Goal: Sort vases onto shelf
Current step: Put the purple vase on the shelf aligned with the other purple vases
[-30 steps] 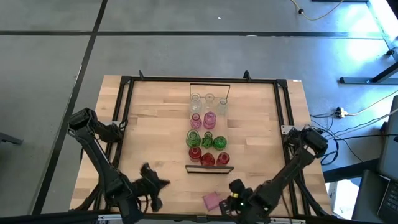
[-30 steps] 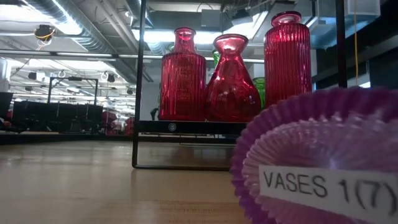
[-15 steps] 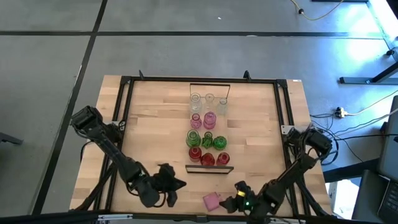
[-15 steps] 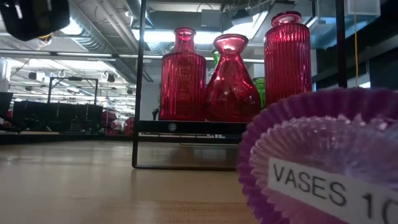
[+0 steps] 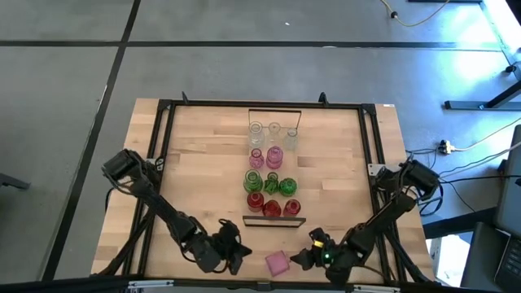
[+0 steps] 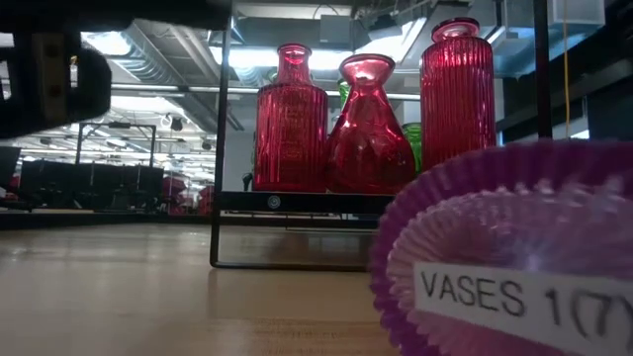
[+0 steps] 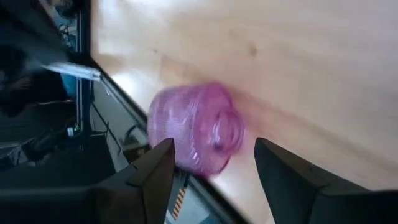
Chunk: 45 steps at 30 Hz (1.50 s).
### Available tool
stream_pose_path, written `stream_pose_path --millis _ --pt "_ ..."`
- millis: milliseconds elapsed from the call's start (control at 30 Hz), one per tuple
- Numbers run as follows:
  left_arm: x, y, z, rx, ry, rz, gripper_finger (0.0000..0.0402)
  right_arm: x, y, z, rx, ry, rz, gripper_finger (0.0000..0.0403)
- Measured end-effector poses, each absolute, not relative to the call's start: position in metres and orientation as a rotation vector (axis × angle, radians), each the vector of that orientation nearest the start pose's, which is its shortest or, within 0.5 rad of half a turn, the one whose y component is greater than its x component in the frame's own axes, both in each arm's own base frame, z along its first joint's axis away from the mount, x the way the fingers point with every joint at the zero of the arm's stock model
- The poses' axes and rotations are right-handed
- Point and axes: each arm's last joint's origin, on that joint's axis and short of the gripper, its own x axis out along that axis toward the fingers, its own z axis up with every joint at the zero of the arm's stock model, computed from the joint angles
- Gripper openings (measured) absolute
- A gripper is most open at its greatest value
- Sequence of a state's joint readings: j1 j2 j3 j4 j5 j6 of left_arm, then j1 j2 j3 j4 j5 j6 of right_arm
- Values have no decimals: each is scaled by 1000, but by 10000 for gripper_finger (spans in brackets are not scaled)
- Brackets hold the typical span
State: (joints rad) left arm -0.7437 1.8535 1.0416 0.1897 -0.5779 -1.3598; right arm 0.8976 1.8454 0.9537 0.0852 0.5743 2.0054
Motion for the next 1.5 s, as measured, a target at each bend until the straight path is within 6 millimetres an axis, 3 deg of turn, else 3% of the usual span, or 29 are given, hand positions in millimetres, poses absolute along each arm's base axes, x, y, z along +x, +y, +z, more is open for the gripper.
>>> stream_pose_path --millis 333,1100,1500 --pt "315 -235 146 -1037 569 135 0 255 249 130 1397 654 -269 205" --pt "323 -231 138 -1070 616 89 0 260 255 141 1487 675 -126 205" --pt "324 -235 125 -1137 679 77 0 264 260 120 1535 720 -131 204"
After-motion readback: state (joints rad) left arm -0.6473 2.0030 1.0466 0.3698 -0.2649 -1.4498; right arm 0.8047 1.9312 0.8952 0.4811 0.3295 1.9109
